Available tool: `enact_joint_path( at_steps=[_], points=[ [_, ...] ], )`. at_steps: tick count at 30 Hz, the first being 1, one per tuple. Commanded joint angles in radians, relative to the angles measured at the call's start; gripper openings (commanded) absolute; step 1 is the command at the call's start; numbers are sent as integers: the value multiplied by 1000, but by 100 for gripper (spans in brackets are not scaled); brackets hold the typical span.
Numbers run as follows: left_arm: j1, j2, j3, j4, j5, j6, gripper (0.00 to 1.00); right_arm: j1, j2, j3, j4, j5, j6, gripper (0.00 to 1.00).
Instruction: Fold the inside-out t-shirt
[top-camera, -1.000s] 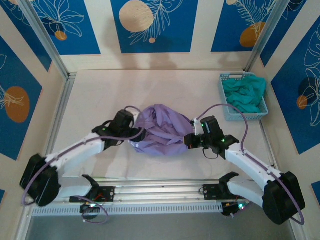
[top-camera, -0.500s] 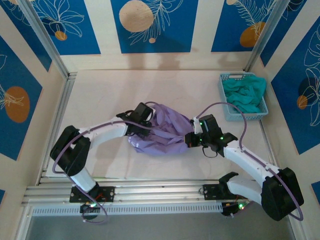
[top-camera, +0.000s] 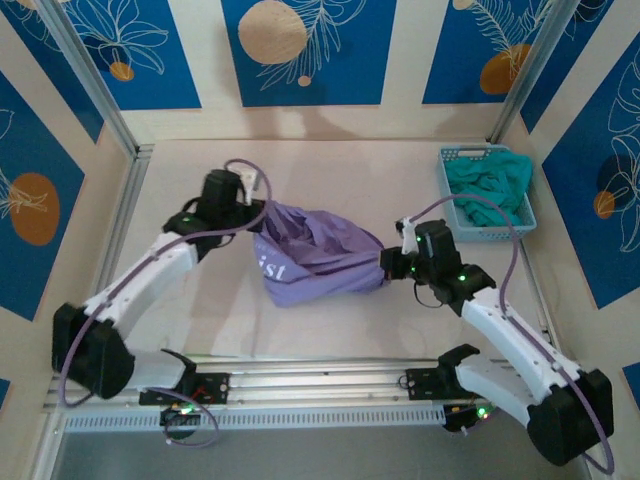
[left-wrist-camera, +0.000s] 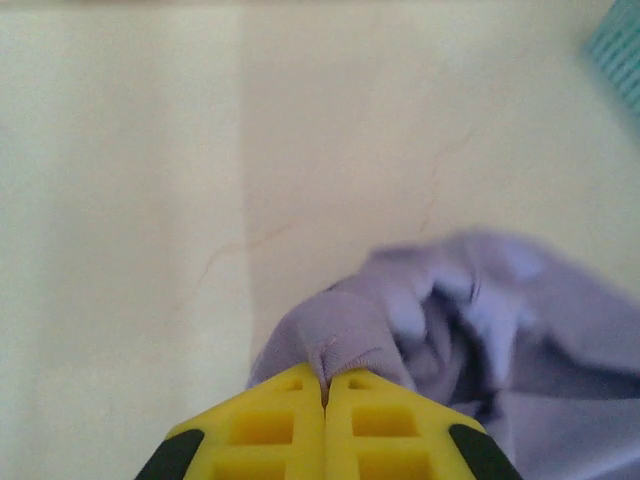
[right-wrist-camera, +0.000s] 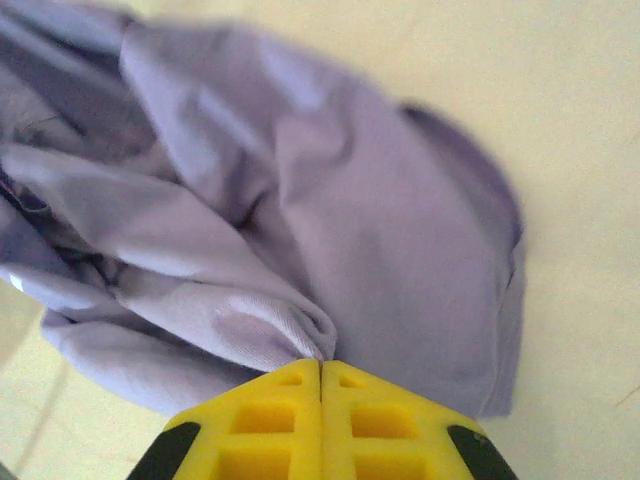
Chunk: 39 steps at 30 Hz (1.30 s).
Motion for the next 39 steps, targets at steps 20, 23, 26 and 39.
enact_joint_path(
  at_steps=[20, 23, 26, 39],
  points=[
    [149, -150, -32, 371, 626, -296, 0, 206, 86, -68, 439, -227, -194, 55],
    [149, -149, -44, 364, 635, -296, 0, 292, 208, -18, 519, -266, -233, 67],
    [149, -151, -48, 352, 634, -292, 0, 373, 332, 45, 587, -222, -276, 70],
    [151, -172, -32, 286, 554, -272, 0, 349, 536, 266, 548, -189, -375, 1]
  ],
)
